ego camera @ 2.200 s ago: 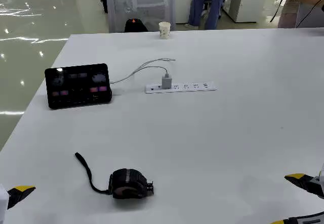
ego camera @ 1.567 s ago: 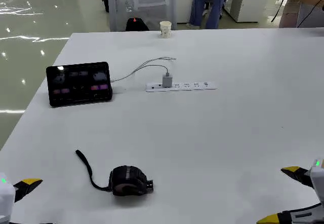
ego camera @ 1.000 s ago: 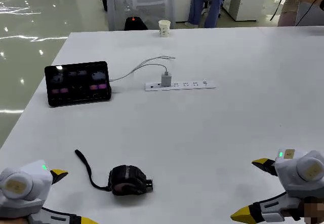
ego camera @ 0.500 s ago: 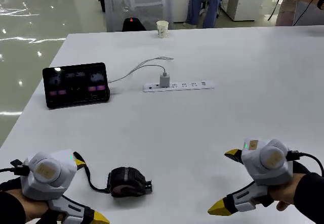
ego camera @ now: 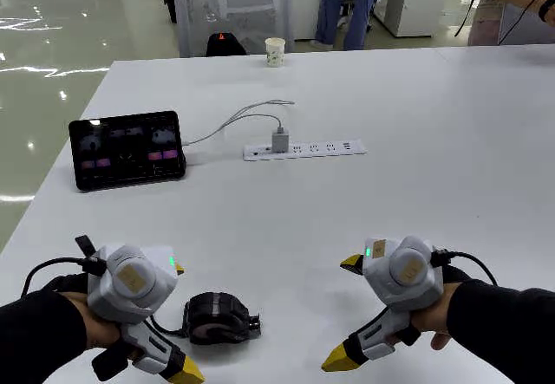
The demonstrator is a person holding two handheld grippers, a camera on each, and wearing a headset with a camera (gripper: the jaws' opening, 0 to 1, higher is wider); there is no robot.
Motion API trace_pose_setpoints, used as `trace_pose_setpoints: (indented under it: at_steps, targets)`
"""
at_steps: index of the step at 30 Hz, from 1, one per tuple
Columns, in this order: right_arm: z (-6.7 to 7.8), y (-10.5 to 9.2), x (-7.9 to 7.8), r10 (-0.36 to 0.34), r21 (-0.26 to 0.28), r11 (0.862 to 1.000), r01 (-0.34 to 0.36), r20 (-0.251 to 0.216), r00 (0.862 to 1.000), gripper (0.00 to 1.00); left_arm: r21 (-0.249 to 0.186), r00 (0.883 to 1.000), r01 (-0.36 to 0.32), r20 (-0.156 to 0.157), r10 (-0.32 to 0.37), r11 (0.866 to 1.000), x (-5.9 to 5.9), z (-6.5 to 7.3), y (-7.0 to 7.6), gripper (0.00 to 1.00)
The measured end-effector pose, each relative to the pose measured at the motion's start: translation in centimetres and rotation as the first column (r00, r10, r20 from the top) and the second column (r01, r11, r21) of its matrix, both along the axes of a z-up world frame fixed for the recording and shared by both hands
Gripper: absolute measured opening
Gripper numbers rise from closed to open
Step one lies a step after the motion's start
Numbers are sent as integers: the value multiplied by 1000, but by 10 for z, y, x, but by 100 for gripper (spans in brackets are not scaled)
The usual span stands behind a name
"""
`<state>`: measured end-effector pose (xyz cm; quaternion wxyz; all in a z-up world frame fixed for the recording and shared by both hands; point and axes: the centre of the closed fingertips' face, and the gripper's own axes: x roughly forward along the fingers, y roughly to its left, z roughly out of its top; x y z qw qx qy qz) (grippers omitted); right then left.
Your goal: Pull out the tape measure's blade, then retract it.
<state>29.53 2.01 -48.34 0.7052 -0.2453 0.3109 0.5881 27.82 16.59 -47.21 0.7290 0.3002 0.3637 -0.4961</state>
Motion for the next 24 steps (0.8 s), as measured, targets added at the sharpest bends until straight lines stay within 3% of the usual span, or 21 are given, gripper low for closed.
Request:
trace_pose_setpoints:
  at_steps: [6, 13, 18, 24]
  targets:
    - [-3, 21, 2, 29, -14, 999, -30, -18, 999, 99, 27, 998, 61, -4, -61, 998, 6, -4, -12, 92]
    - [-5, 40, -3, 65, -11, 998, -65, -33, 997, 99, 76, 989, 144, -39, -141, 987, 1, -10, -21, 81]
    - [-5, 47, -5, 78, -16, 997, -78, -35, 996, 99, 103, 988, 156, -33, -154, 982, 3, -13, -20, 68]
    - [-5, 52, -4, 94, -13, 995, -94, -36, 995, 99, 102, 989, 145, -24, -143, 984, 10, -14, -23, 64]
